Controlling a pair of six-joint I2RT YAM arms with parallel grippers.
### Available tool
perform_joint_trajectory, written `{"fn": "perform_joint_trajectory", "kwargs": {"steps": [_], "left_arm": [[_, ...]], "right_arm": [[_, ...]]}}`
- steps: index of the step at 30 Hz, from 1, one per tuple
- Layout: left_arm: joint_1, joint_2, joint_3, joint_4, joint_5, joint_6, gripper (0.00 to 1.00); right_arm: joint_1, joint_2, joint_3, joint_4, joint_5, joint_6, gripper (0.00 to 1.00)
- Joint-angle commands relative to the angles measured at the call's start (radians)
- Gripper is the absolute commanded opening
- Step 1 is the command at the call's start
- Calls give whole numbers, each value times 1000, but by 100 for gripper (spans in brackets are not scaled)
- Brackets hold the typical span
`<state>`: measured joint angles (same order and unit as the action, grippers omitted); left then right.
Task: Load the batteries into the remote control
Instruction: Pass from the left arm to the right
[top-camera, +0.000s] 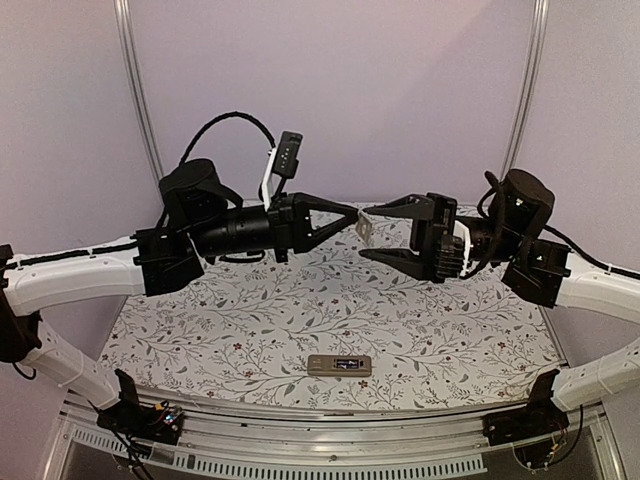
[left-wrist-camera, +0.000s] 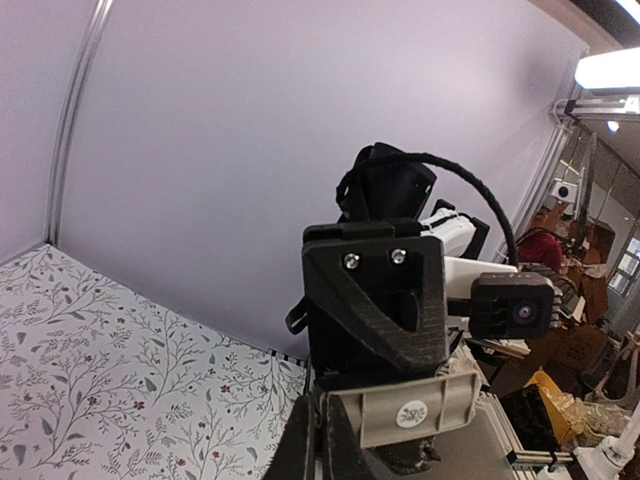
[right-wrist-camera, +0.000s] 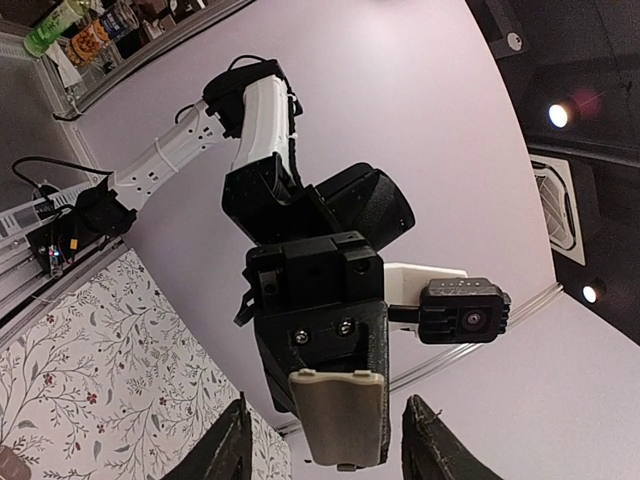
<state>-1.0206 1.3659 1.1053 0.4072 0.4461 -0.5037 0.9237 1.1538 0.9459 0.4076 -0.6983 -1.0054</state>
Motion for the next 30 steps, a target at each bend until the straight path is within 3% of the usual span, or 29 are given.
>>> {"fn": "perform_joint_trajectory", "kwargs": {"steps": [1, 8, 20, 21, 23, 24, 25, 27, 30], "left_arm": [[-14, 9, -9, 28, 9, -9, 0], [-15, 7, -18, 36, 12, -11, 0], [-15, 3, -33, 44, 10, -8, 0], [-15, 5, -33, 41, 7, -6, 4], [-16, 1, -34, 20, -26, -3, 43], [-16, -4, -37, 0, -52, 7, 58], [-16, -16, -39, -25, -91, 23, 67], [-16, -49, -42, -92, -197, 90, 76], [-16, -95, -29, -219, -373, 172, 78]], "right_arm": [[19, 29, 7, 92, -24, 36, 50], [28, 54, 1, 138, 2, 55, 34], [27, 60, -2, 151, 30, 101, 19], [27, 56, -4, 151, 36, 108, 19], [28, 49, -11, 149, 62, 127, 19], [27, 44, -16, 148, 85, 139, 19], [27, 33, -23, 145, 113, 150, 19], [27, 14, -32, 115, 185, 186, 19], [28, -9, -11, -18, 301, 252, 21]]}}
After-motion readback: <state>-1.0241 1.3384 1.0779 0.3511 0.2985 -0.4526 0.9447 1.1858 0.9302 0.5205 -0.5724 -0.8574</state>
